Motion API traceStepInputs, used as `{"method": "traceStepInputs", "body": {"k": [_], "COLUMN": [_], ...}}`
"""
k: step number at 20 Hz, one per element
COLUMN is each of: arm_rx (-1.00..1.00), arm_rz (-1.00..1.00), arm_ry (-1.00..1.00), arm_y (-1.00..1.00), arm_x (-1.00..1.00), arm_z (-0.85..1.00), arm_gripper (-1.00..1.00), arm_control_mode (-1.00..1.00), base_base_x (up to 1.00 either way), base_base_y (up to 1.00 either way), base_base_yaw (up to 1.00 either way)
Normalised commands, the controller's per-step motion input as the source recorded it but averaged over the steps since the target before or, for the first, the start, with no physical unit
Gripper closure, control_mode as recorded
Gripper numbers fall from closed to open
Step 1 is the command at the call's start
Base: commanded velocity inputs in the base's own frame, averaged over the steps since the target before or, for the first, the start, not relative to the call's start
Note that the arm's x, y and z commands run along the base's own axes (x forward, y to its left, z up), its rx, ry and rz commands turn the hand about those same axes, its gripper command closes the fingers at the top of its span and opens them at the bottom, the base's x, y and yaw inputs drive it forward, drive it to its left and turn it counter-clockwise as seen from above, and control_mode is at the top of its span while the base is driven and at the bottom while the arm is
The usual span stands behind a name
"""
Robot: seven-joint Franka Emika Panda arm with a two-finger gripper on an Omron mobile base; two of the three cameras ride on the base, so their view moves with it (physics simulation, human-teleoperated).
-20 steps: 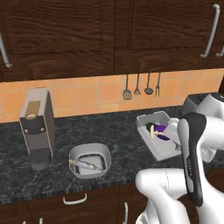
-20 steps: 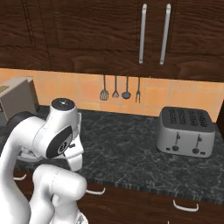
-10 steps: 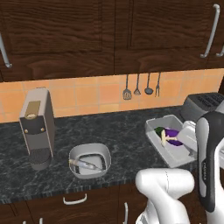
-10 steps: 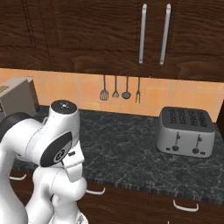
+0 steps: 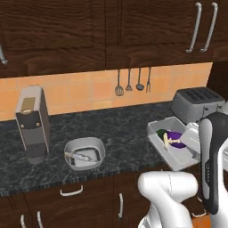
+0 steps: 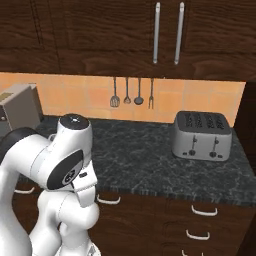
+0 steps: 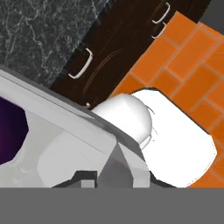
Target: Take the meat container that has the fish and place it on the second highest rack of the freezer. Then take the vegetable container that has the mushroom and eggplant and place it on the highest rack of the freezer.
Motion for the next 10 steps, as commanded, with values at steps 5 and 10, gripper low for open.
{"method": "traceStepInputs", "body": {"k": [5, 10], "arm_rx": [0.0, 0.0], "arm_rz": [0.0, 0.0], "arm_ry": [0.0, 0.0], "arm_y": [0.0, 0.0], "arm_x": [0.0, 0.0], "arm_z": [0.0, 0.0], "arm_gripper": [1.0, 1.0], "arm_control_mode": [1.0, 1.0], "base_base_x": [-0.51, -0.6], "base_base_y": [0.0, 0.0], "base_base_yaw": [-0.45, -0.49]}}
